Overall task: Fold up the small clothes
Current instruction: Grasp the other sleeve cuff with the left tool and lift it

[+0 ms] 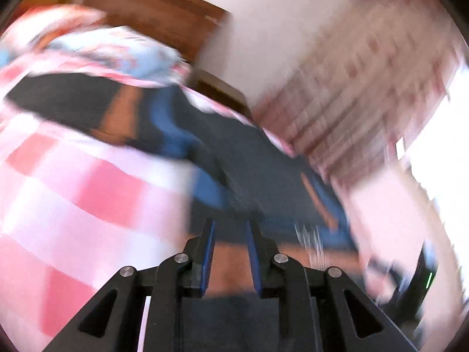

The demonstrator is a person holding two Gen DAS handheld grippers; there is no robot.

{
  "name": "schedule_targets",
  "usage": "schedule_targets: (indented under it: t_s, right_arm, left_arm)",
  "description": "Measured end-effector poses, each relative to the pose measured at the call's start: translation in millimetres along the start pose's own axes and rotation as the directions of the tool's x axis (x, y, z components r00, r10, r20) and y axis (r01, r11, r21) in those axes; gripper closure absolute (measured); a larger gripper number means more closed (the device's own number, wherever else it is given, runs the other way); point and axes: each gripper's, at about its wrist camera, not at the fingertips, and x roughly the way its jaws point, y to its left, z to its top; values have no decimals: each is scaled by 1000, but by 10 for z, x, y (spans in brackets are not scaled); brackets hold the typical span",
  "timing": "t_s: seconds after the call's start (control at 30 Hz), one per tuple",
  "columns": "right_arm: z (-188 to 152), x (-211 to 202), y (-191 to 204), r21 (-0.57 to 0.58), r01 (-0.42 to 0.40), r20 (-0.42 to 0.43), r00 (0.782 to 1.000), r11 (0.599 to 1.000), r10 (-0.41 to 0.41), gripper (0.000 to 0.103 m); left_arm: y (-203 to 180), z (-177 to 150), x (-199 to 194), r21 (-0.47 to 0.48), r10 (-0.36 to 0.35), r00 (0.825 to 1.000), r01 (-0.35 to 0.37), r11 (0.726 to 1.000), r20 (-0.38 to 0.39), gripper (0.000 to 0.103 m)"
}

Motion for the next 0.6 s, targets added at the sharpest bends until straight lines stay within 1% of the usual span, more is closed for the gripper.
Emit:
schedule_targets:
  t_s: [0.03,0.1,0.13,0.17,0.23,0.27,0.3,0.33,0.37,0.43,0.47,0.5,0.57,0.6]
  right_arm:
    - [49,24,43,5,-20,14,1000,1000,20,0]
    - [110,93,124,17,-61,33,998,998,60,0]
    - [110,124,153,17,-72,34,997,997,72,0]
    - [104,176,183,14,-81,33,996,997,81,0]
    - [69,262,221,15,-93,22,995,996,93,0]
    - [49,296,217,20,-96,6,995,995,96,0]
    - [52,311,196,30,-100,0,995,995,100,0]
    - [65,313,186,40,-110,9,994,993,110,0]
    - [65,321,164,51,-123,12,992,991,122,0]
    - [42,329,139,66,-131,0,991,989,131,0]
    - [40,348,135,71,-132,-8,991,989,133,0]
    - [39,362,138,73,-131,-14,991,989,132,0]
    - [32,365,146,74,-133,-15,991,988,135,0]
    - [25,359,139,76,-137,-12,990,988,138,0]
  left_arm:
    - [176,110,-14,-72,7,1000,-6,997,8,80]
    - [482,264,-25,-191,3,1000,1,982,17,79]
    - [648,331,-43,-258,11,999,-3,966,32,79]
    - [769,368,-59,-302,16,999,-2,953,46,78]
    - [1056,481,-92,-397,32,995,6,918,90,75]
    - [1238,552,-103,-455,64,992,-6,890,113,73]
    - [1359,591,-90,-495,84,989,-12,869,123,73]
    - [1522,643,-49,-547,95,988,-11,837,126,72]
    - [1689,690,16,-599,84,989,8,800,125,72]
    - [1903,733,152,-672,34,987,80,736,155,73]
    - [1986,781,203,-694,18,984,110,712,174,73]
    - [2040,847,251,-703,18,982,123,700,189,73]
    - [2093,941,321,-714,36,977,127,689,209,74]
    - [2111,953,349,-723,48,975,129,679,218,81]
